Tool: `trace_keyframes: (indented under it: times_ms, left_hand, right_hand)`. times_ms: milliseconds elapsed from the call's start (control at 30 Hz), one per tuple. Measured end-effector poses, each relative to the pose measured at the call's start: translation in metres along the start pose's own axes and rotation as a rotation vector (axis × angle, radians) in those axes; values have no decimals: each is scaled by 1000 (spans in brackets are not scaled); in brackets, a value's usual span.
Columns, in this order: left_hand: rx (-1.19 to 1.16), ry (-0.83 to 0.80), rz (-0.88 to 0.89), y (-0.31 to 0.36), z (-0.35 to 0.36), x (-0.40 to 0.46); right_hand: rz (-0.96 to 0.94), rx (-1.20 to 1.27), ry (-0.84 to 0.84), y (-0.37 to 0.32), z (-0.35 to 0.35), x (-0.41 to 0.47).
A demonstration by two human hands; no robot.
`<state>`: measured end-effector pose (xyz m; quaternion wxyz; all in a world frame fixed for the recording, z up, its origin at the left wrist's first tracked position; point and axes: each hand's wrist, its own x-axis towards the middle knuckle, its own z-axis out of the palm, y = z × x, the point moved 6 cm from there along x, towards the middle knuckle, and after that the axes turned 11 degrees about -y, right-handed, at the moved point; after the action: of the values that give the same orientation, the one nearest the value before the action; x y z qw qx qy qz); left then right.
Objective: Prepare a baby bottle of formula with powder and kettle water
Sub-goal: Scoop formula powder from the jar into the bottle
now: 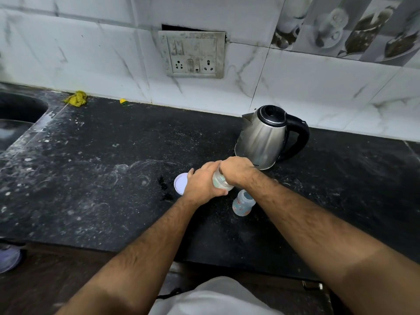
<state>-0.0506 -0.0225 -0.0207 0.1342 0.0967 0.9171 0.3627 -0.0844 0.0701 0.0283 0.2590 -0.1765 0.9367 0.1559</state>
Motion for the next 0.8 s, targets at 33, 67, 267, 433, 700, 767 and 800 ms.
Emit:
trace_keyframes:
  times_ms: [33, 67, 267, 433, 700, 767, 800]
  left_hand:
    - [-3, 5, -2, 0, 0, 0]
    - [-7, 9, -4, 0, 0, 0]
    - [-6, 4, -6, -1, -1, 0]
    - [-16, 6, -19, -2, -2, 1]
    - [-54, -11, -28, 0, -5, 0]
    - [-50, -25, -28, 0, -5, 1]
    - [-48, -33, -31, 1, -5, 2]
  right_hand:
    - [2, -10, 17, -1, 0, 1]
    - [3, -23, 34, -2, 0, 1]
    - [21, -73, 70, -4, 0, 4]
    - [23, -87, 56, -6, -1, 8]
    - [-24, -40, 72, 2, -12, 1]
    - [-27, -44, 96, 5, -16, -3]
    - [-29, -48, 112, 6, -17, -4]
